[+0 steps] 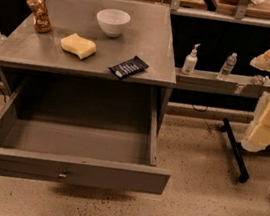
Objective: Place rxbar blueberry into top drawer
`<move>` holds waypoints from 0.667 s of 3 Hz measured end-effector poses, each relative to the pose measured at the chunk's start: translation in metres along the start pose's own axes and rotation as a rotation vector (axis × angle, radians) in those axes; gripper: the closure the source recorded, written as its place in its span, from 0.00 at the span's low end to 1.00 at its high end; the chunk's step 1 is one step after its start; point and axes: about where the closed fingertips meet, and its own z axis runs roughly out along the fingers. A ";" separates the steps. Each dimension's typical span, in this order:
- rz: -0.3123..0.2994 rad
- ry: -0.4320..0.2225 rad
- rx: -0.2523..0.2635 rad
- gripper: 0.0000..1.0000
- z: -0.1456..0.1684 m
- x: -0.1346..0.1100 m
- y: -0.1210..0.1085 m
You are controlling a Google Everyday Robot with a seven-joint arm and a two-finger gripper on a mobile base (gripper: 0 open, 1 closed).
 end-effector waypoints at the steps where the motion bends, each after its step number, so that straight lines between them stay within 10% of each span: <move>1: -0.005 -0.007 0.006 0.00 0.001 -0.002 -0.004; 2: -0.022 -0.029 0.021 0.00 0.003 -0.010 -0.017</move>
Offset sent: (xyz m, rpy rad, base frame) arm 0.0348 0.0092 0.0017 0.0300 -0.0398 0.0451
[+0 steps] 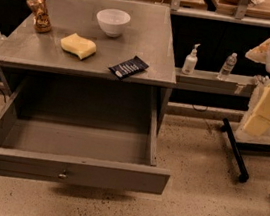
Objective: Place rxbar blueberry into top drawer
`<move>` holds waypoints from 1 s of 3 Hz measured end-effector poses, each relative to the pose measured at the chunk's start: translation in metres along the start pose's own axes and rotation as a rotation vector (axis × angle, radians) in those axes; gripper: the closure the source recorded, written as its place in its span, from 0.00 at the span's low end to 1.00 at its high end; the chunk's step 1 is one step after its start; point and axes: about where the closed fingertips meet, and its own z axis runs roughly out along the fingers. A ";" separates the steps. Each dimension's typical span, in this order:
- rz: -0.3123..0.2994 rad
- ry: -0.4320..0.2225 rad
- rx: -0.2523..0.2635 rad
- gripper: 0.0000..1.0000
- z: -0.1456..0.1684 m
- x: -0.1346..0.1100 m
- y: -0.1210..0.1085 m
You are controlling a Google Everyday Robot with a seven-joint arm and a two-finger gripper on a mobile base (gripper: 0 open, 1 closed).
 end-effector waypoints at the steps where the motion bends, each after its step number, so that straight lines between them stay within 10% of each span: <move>1: -0.029 -0.051 0.034 0.00 0.011 -0.025 -0.040; 3: 0.082 -0.274 0.128 0.00 0.045 -0.126 -0.133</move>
Offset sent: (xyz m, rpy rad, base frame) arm 0.1798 0.0905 0.0381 0.2499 -0.1521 0.0567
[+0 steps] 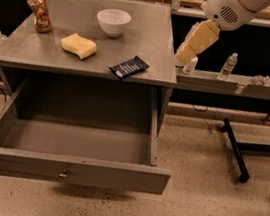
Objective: Place rxbar blueberry into top drawer
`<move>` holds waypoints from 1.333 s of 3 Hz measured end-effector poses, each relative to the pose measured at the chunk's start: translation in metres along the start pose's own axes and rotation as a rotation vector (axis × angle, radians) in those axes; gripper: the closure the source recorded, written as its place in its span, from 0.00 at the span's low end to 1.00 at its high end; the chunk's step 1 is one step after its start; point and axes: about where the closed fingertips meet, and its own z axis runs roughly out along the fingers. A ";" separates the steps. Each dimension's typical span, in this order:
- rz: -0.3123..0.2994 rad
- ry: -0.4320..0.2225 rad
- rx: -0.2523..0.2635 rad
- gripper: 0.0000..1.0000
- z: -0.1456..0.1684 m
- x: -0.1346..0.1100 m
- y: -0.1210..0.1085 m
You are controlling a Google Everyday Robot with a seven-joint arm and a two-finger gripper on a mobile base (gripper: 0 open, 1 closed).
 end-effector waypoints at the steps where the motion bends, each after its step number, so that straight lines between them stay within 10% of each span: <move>1: 0.000 0.000 0.000 0.00 0.000 0.000 0.000; 4: 0.088 -0.096 0.020 0.00 0.086 -0.015 0.028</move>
Offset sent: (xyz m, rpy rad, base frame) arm 0.0081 0.0072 -0.0145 0.0333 0.0070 -0.0117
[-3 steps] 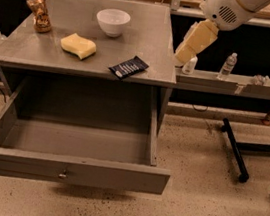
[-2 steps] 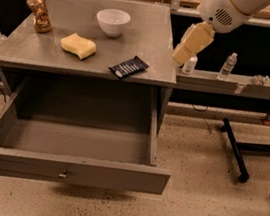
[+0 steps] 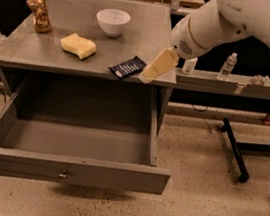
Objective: Place rxbar blueberry into top drawer
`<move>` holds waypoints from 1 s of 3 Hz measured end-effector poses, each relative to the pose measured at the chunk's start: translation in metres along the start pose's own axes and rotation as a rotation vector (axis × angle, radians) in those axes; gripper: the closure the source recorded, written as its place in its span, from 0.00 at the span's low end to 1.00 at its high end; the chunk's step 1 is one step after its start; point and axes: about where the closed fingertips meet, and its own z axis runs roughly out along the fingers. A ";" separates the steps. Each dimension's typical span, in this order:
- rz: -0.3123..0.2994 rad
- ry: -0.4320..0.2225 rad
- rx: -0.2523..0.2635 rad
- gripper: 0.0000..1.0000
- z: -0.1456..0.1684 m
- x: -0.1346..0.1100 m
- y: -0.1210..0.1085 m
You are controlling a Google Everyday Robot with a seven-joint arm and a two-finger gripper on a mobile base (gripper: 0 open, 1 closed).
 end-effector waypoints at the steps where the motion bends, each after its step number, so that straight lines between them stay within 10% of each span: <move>1: 0.046 -0.079 -0.020 0.00 0.040 -0.016 0.013; 3: 0.090 -0.158 -0.052 0.00 0.086 -0.047 0.025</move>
Offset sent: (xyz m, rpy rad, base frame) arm 0.0334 0.1055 -0.0361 0.2348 -0.0073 0.0487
